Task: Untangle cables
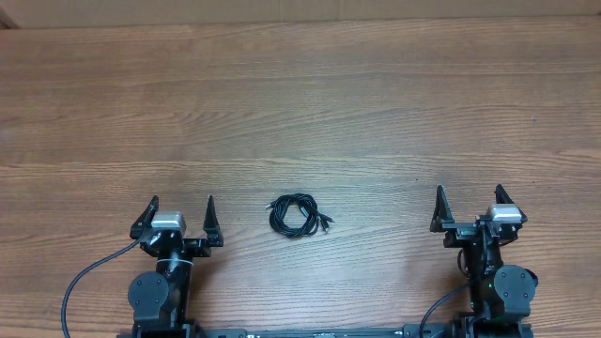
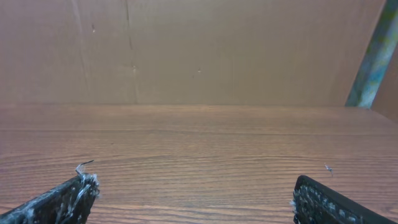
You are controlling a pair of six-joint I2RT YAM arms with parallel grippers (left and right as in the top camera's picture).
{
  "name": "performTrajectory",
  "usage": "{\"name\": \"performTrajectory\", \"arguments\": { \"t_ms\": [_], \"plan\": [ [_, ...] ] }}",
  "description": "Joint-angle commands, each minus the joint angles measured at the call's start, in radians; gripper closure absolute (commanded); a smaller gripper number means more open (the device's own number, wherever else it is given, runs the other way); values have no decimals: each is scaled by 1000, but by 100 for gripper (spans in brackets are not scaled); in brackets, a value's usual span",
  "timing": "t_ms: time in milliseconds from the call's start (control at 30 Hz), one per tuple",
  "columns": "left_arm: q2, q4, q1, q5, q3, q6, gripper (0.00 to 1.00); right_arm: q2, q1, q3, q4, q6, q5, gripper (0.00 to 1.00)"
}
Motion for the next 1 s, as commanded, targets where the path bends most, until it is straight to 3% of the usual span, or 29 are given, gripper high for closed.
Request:
{"name": "performTrajectory", "arguments": {
  "t_ms": [0,633,967],
  "plan": [
    [-8,-2,8,8,-4,16,0,-8,-5,-11,2,-5,9,0],
    [-8,0,8,15,-4,14,0,-8,-5,-11,2,-5,9,0],
    [-8,-2,10,19,-4,-50,0,-8,-6,-11,2,-5,9,0]
  ]
}}
